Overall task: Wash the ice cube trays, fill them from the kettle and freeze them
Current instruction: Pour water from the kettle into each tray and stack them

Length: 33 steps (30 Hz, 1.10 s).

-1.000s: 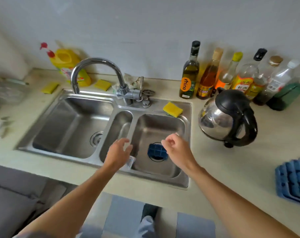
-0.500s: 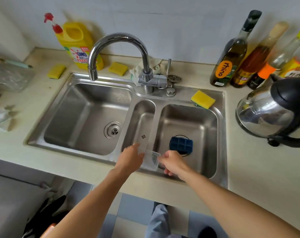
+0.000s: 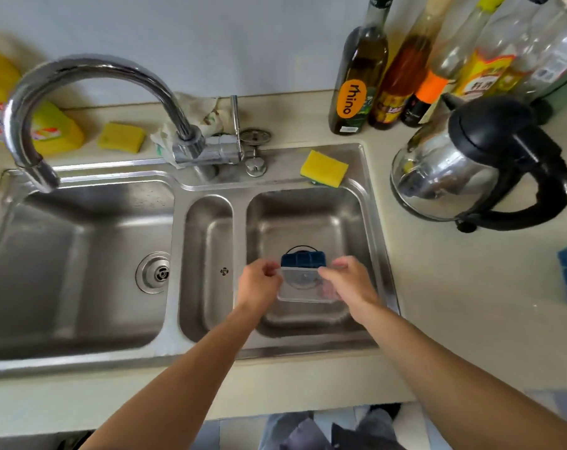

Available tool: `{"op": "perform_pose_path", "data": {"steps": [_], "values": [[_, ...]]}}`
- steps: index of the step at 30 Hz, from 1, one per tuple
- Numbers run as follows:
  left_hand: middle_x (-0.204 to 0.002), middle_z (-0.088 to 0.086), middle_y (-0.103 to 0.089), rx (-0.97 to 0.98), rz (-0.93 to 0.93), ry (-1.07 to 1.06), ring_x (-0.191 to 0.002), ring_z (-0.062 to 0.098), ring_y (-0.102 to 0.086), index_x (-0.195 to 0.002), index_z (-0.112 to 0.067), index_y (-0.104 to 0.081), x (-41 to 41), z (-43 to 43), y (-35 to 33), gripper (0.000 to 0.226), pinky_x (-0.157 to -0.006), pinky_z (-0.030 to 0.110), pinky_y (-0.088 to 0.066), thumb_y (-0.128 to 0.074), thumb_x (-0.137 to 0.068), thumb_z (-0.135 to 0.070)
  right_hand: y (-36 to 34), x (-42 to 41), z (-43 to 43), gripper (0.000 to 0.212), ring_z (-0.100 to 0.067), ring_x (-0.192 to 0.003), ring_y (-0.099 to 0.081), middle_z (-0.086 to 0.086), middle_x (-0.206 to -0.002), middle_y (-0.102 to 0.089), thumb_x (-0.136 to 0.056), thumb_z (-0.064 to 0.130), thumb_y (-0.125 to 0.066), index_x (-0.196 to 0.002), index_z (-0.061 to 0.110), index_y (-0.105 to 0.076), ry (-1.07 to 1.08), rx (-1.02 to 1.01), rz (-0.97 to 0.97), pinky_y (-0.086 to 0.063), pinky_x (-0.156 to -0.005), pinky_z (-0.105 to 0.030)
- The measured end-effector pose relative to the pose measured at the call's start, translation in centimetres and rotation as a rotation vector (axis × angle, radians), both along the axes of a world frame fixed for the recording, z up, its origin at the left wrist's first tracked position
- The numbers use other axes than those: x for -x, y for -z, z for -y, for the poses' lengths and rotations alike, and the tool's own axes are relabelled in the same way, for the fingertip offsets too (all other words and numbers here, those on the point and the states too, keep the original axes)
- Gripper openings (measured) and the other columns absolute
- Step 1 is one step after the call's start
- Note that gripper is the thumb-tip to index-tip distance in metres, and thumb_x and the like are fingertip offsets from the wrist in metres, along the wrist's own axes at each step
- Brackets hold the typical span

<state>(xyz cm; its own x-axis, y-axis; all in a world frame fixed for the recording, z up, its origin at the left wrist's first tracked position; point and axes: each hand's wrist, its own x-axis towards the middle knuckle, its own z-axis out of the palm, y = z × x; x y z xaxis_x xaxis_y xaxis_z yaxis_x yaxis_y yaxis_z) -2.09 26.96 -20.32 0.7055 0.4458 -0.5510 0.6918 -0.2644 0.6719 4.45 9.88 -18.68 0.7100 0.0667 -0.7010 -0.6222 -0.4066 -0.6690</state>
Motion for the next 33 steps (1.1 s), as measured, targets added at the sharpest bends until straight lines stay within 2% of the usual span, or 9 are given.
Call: {"op": "perform_pose_path", "data": {"steps": [5, 11, 15, 18, 20, 24, 27, 31, 33], "values": [[-0.106, 0.000, -0.071, -0.029, 0.026, -0.044, -0.094, 0.014, -0.064, -0.122, -0.012, -0.069, -2.1, 1.3, 2.8, 0.026, -0.076, 0.016, -0.049, -0.062, -0.097, -0.006, 3.3, -0.1, 1.5, 0.010, -0.018, -0.066, -0.057, -0.013, -0.084, -0.062, -0.095, 0.000, -0.067, -0.103, 0.006, -0.063, 0.121, 0.000, -0.236, -0.057, -0.066, -0.031], [-0.118, 0.006, -0.071, 0.032, -0.052, -0.144, -0.105, 0.020, -0.065, -0.125, -0.013, -0.069, -3.9, 1.4, 5.2, 0.027, -0.095, 0.034, -0.056, -0.060, -0.100, -0.010, 6.8, -2.4, 0.0, 0.044, -0.020, -0.090, -0.066, -0.008, -0.111, -0.065, -0.096, 0.001, -0.064, -0.137, 0.014, -0.058, 0.029, 0.140, -0.084, -0.057, -0.062, -0.027], [-0.121, 0.007, -0.070, 0.074, -0.075, -0.203, -0.111, 0.023, -0.064, -0.128, -0.014, -0.067, -4.8, 1.5, 7.3, 0.030, -0.101, 0.041, -0.055, -0.058, -0.100, -0.010, 8.7, -3.7, -0.8, 0.032, -0.028, -0.099, -0.067, -0.013, -0.115, -0.068, -0.093, 0.000, -0.058, -0.123, 0.007, -0.065, -0.109, 0.252, 0.046, -0.061, -0.087, -0.047], [-0.120, 0.004, -0.069, 0.091, -0.077, -0.223, -0.111, 0.021, -0.063, -0.130, -0.014, -0.066, -5.3, 1.5, 8.5, 0.034, -0.103, 0.037, -0.053, -0.058, -0.098, -0.005, 9.6, -3.9, -0.9, 0.031, -0.030, -0.105, -0.065, -0.015, -0.118, -0.069, -0.093, 0.000, -0.060, -0.123, 0.005, -0.066, -0.242, 0.368, 0.150, -0.051, -0.086, -0.031], [-0.120, 0.003, -0.067, 0.106, -0.080, -0.237, -0.110, 0.019, -0.061, -0.130, -0.014, -0.064, -5.6, 1.5, 9.1, 0.037, -0.098, 0.032, -0.053, -0.056, -0.097, 0.000, 10.1, -3.7, -0.9, 0.030, -0.030, -0.108, -0.065, -0.011, -0.110, -0.068, -0.093, -0.003, -0.061, -0.120, 0.007, -0.067, -0.289, 0.384, 0.185, -0.047, -0.081, -0.029], [-0.117, 0.001, -0.065, 0.052, -0.084, -0.225, -0.100, 0.014, -0.060, -0.125, -0.017, -0.065, -5.9, 1.4, 9.8, 0.035, -0.067, 0.011, -0.046, -0.054, -0.097, 0.002, 10.9, -3.5, -1.0, 0.023, -0.020, -0.091, -0.062, 0.000, -0.094, -0.062, -0.092, -0.004, -0.063, -0.090, 0.018, -0.059, -0.316, 0.350, 0.224, -0.049, -0.065, -0.024], [-0.109, 0.002, -0.068, 0.042, -0.119, -0.238, -0.084, 0.009, -0.061, -0.111, -0.019, -0.065, -5.8, 1.4, 10.1, 0.024, -0.047, 0.009, -0.042, -0.059, -0.096, -0.002, 11.1, -3.6, -1.1, 0.021, -0.018, -0.089, -0.060, -0.001, -0.096, -0.062, -0.093, -0.001, -0.064, -0.090, 0.018, -0.057, -0.344, 0.362, 0.257, -0.046, -0.064, -0.022], [-0.102, 0.002, -0.066, 0.063, -0.189, -0.282, -0.084, 0.014, -0.061, -0.116, -0.014, -0.066, -5.8, 1.3, 10.4, 0.022, -0.056, 0.016, -0.042, -0.062, -0.096, -0.005, 11.7, -4.1, -1.2, 0.006, -0.026, -0.095, -0.063, -0.011, -0.104, -0.067, -0.097, 0.006, -0.063, -0.102, 0.010, -0.064, -0.299, 0.410, 0.208, -0.048, -0.073, -0.034], [-0.101, 0.002, -0.066, 0.062, -0.205, -0.282, -0.086, 0.016, -0.061, -0.114, -0.013, -0.068, -5.9, 1.2, 10.7, 0.019, -0.059, 0.019, -0.044, -0.063, -0.096, -0.006, 12.0, -4.3, -1.2, 0.017, -0.029, -0.101, -0.067, -0.013, -0.110, -0.070, -0.100, 0.014, -0.062, -0.114, 0.005, -0.068, -0.323, 0.431, 0.125, -0.051, -0.077, -0.034]]}}
